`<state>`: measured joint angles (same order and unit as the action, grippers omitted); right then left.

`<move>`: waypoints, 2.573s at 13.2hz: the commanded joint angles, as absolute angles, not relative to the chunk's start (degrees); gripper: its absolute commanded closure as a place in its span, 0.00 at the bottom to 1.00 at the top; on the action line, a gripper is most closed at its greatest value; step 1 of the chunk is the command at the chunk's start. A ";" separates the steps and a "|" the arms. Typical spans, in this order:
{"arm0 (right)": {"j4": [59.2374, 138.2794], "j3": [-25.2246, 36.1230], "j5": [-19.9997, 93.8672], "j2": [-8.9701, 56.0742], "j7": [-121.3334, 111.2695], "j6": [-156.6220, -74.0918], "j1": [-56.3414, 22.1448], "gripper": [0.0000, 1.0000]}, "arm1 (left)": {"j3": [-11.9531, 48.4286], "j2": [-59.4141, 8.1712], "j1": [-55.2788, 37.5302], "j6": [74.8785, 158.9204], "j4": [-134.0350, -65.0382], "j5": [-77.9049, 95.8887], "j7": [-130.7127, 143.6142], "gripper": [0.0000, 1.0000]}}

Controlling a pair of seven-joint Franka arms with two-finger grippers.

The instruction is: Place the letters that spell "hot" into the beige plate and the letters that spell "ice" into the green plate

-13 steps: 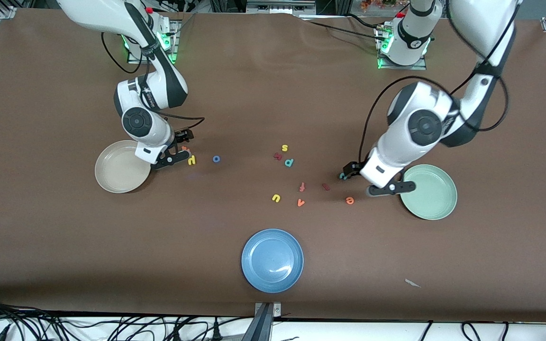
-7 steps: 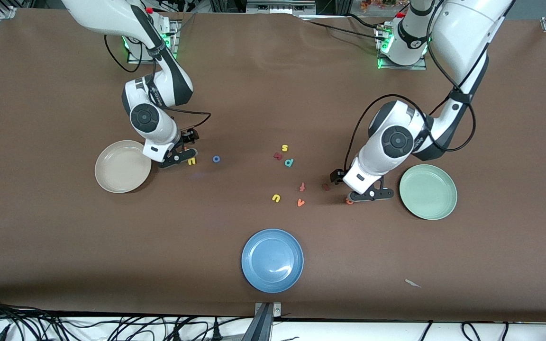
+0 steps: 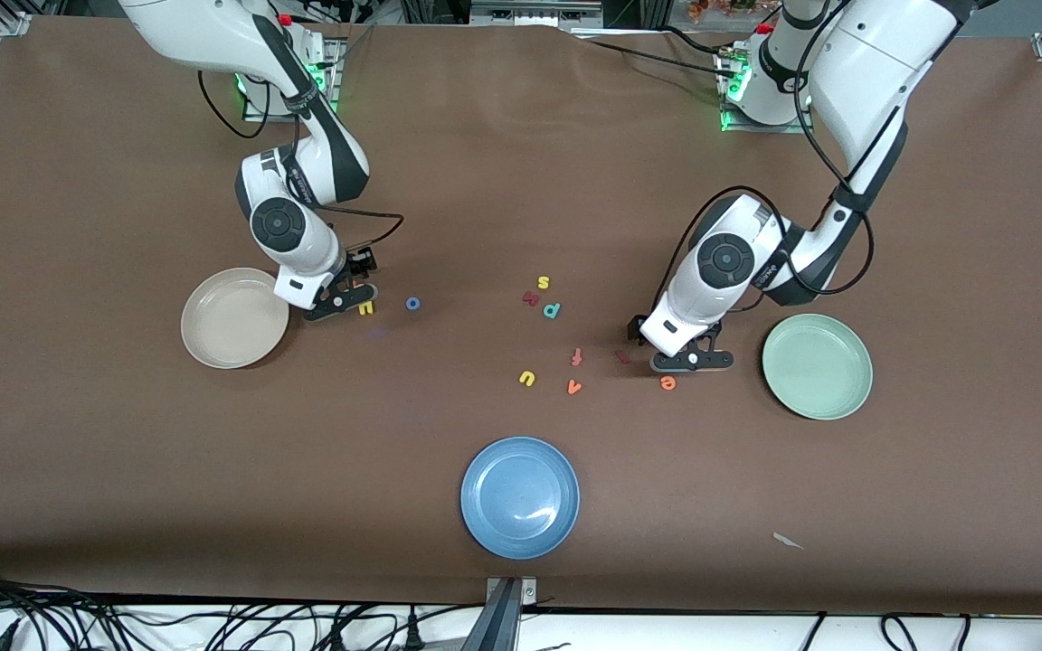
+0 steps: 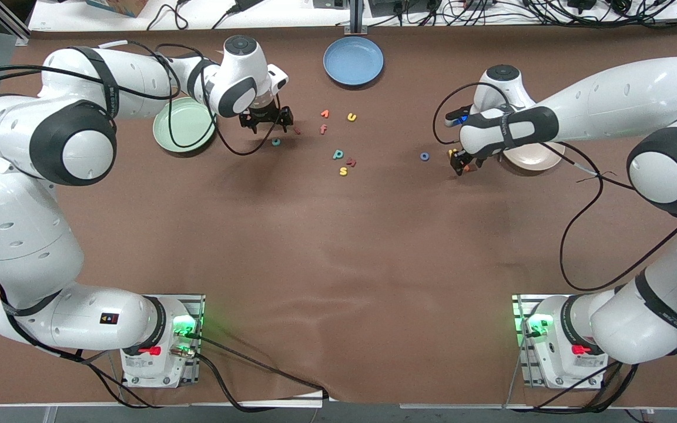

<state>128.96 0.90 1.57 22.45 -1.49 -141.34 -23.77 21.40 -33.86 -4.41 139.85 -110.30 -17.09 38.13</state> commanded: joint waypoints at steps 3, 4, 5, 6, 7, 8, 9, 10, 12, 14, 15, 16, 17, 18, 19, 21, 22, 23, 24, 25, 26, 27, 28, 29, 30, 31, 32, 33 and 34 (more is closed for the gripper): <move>129.64 0.62 1.93 23.38 -1.49 -144.76 -24.26 0.35 | 21.53 -35.86 -5.54 142.12 -110.83 -19.34 41.30 0.10; 129.64 0.62 1.93 23.38 -1.49 -144.76 -24.26 0.42 | 21.53 -35.95 -5.62 142.03 -110.83 -19.34 41.31 0.14; 129.64 0.62 1.93 23.38 -1.49 -144.67 -24.26 0.47 | 21.53 -36.12 -5.80 142.12 -110.83 -19.34 41.31 0.17; 129.64 0.62 1.93 23.38 -1.49 -144.67 -24.26 0.55 | 21.53 -36.30 -5.80 142.03 -110.83 -19.34 41.31 0.23; 129.64 0.62 1.93 23.38 -1.49 -144.67 -24.26 0.65 | 21.53 -36.39 -5.89 142.03 -110.83 -19.34 41.31 0.27; 129.64 0.62 1.93 23.38 -1.49 -144.58 -24.26 0.70 | 21.53 -36.30 -5.89 142.03 -110.83 -19.34 41.31 0.31; 129.64 0.62 2.02 23.38 -1.49 -144.58 -24.26 0.75 | 21.53 -36.39 -5.89 142.03 -110.83 -19.34 41.31 0.36; 129.64 0.62 2.02 23.38 -1.49 -144.49 -24.26 0.79 | 21.53 -36.39 -5.89 141.86 -110.83 -19.34 41.31 0.41; 129.55 0.62 2.02 23.12 -0.97 -144.14 -24.26 0.88 | 21.45 -36.39 -5.80 141.68 -110.83 -19.34 41.22 0.51; 129.46 0.62 2.02 23.12 0.52 -144.05 -24.26 0.90 | 21.45 -36.39 -5.71 141.68 -110.83 -20.47 41.13 0.56; 129.29 0.62 2.02 22.85 0.96 -143.97 -24.26 0.90 | 21.53 -36.47 -5.54 141.68 -110.83 -21.44 41.22 0.60; 129.03 0.70 2.02 22.50 1.05 -143.09 -24.26 0.90 | 21.53 -36.56 -5.45 141.68 -110.83 -21.71 41.22 0.62; 128.68 0.79 2.02 21.63 1.66 -141.43 -24.26 0.90 | 21.53 -36.56 -5.45 141.68 -110.92 -21.71 41.22 0.64; 128.06 1.14 2.11 20.84 2.02 -139.50 -24.26 0.90 | 21.45 -36.56 -5.45 141.68 -111.09 -21.71 41.13 0.66; 127.36 1.66 2.20 19.79 2.11 -137.22 -24.17 0.90 | 21.45 -36.56 -5.36 141.68 -111.09 -21.71 41.13 0.69; 124.64 4.30 2.11 18.38 1.41 -131.78 -24.17 0.91 | 21.53 -36.56 -5.36 141.68 -111.09 -21.71 41.13 0.76; 123.50 5.44 2.11 17.93 1.06 -129.22 -24.17 0.91 | 21.53 -36.56 -5.27 141.68 -111.09 -21.80 41.05 0.80; 122.36 7.36 2.02 17.49 0.79 -127.29 -24.17 0.91 | 21.45 -36.56 -5.27 141.68 -111.09 -21.80 40.96 0.82; 121.82 8.95 2.02 16.97 0.09 -126.22 -24.17 0.91 | 21.53 -36.48 -5.10 141.51 -111.09 -21.80 40.61 0.84; 121.21 10.44 1.67 16.44 -0.43 -125.17 -24.17 0.91 | 21.53 -36.30 -4.92 141.24 -110.92 -21.80 40.52 0.84; 120.77 12.37 1.41 16.35 -1.22 -124.81 -24.17 0.91 | 21.53 -35.95 -4.92 141.15 -110.74 -21.80 40.34 0.86; 120.15 14.83 1.32 16.43 -3.32 -124.46 -24.17 0.91 | 21.45 -35.51 -4.75 139.85 -110.31 -21.80 39.65 0.87; 119.97 16.77 1.41 16.96 -5.17 -124.45 -24.00 0.91 | 21.36 -34.72 -4.57 137.14 -109.52 -21.80 38.68 0.88; 119.97 18.35 1.23 17.57 -5.53 -124.98 -23.65 0.91 | 21.44 -34.11 -3.87 134.50 -108.90 -21.80 37.37 0.88; 119.80 20.02 0.10 19.06 -5.71 -125.59 -23.47 0.91 | 21.53 -33.06 -2.82 133.25 -108.81 -21.71 35.18 0.88; 119.36 21.43 -1.13 20.12 -5.63 -126.20 -23.47 0.91 | 21.53 -32.18 -1.42 132.29 -108.90 -21.62 32.72 0.88; 119.27 21.71 -1.32 20.91 -5.71 -126.47 -23.29 0.91 | 21.62 -31.30 -0.10 130.80 -108.81 -21.36 30.35 0.88; 119.18 21.97 -1.32 21.53 -5.71 -126.74 -22.42 0.91 | 21.62 -30.42 1.22 129.56 -108.72 -21.18 27.71 0.88; 119.27 21.89 -1.41 22.40 -5.71 -127.17 -21.19 0.91 | 21.62 -29.54 2.80 128.33 -108.72 -21.18 24.55 0.88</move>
